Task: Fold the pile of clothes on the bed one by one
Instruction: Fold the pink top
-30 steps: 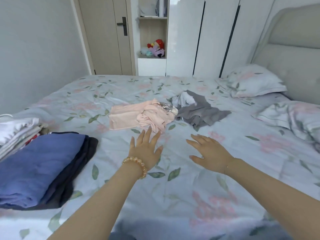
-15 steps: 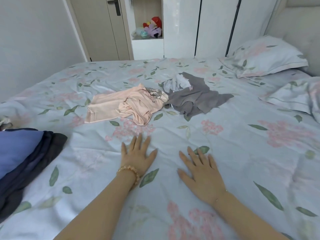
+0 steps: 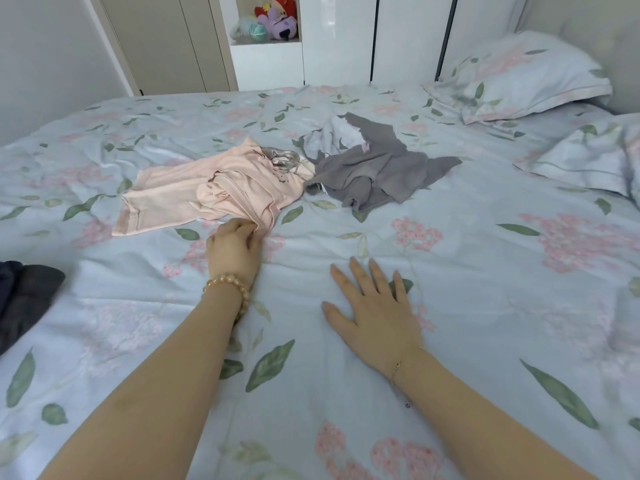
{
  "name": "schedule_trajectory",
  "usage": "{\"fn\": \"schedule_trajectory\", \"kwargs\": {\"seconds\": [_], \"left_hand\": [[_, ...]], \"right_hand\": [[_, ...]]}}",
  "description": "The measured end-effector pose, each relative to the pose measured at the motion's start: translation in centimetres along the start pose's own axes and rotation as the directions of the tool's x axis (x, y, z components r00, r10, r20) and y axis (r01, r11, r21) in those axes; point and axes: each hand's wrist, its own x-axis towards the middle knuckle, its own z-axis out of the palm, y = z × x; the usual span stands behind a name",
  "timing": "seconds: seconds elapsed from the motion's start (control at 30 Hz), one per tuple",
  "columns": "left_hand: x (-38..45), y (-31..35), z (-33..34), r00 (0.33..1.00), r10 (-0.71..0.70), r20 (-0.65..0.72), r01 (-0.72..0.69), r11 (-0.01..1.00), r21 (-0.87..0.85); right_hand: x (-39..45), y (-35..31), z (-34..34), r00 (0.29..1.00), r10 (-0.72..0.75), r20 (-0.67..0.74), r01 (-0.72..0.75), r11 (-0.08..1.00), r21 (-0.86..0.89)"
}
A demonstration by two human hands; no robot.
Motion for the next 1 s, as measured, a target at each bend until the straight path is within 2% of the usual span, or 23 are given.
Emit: {"fn": "schedule_trajectory", "kwargs": {"seconds": [0.07,0.23,0.3,0.4,0.47,0.53,0.63,0.73,0.8,0.87,0.9,0.97,1.0], "left_hand": [[-0.5,0.3,-0.4,0.999,0.032,-0.002,-0.032,0.999,-0.027],[-4.2,2.2,-3.3,0.991,0.067,0.114,-0.056,0.994,-0.097],[-6.3,3.3,-5.1,0.987,0.053,0.151,-0.034,0.992,-0.125],[-9.1,5.5,-7.4,0.961,0.005,0.278,0.053,0.978,-0.201],[-10.9,7.3,-8.8,0.934,0.003,0.356,0.104,0.955,-0.279],[-12.5,8.8,-10.0,0.91,0.025,0.413,0.12,0.939,-0.321],[-14.3,11.0,-11.8,0.878,0.107,0.467,0.122,0.893,-0.433],[-15.4,12.5,-14.2,0.832,0.179,0.524,0.195,0.792,-0.579],[-15.9,13.0,-15.5,0.773,0.234,0.589,0.279,0.709,-0.648],[-15.5,12.5,-16.4,0.713,0.254,0.654,0.327,0.705,-0.63],[-14.9,11.7,-16.6,0.725,0.23,0.65,0.303,0.741,-0.6],[-13.2,9.3,-16.8,0.826,0.106,0.553,0.195,0.867,-0.459],[-12.3,8.0,-16.8,0.872,0.027,0.488,0.168,0.921,-0.351]], "right_hand": [[-0.1,0.0,-0.1,1.0,-0.001,0.016,0.001,1.0,0.003],[-0.1,-0.2,-0.9,0.999,-0.004,0.05,0.001,0.998,0.061],[-0.5,0.0,-1.4,0.999,-0.014,0.049,0.007,0.989,0.145],[-1.9,0.3,-2.6,0.998,-0.002,0.068,-0.02,0.942,0.334],[-3.1,0.2,-4.2,0.993,0.029,0.113,-0.084,0.85,0.52],[-4.4,0.1,-5.8,0.982,0.072,0.177,-0.175,0.713,0.679],[-6.0,0.9,-7.4,0.955,0.137,0.262,-0.293,0.552,0.781],[-7.2,2.1,-8.2,0.94,0.176,0.293,-0.341,0.41,0.846],[-8.0,2.3,-8.9,0.93,0.186,0.316,-0.366,0.403,0.839],[-8.6,2.0,-9.4,0.925,0.188,0.329,-0.379,0.432,0.818],[-8.7,1.7,-9.4,0.92,0.183,0.348,-0.393,0.455,0.799],[-8.9,0.9,-9.2,0.914,0.146,0.38,-0.395,0.543,0.741],[-9.0,0.4,-8.9,0.917,0.113,0.382,-0.365,0.621,0.693]]}}
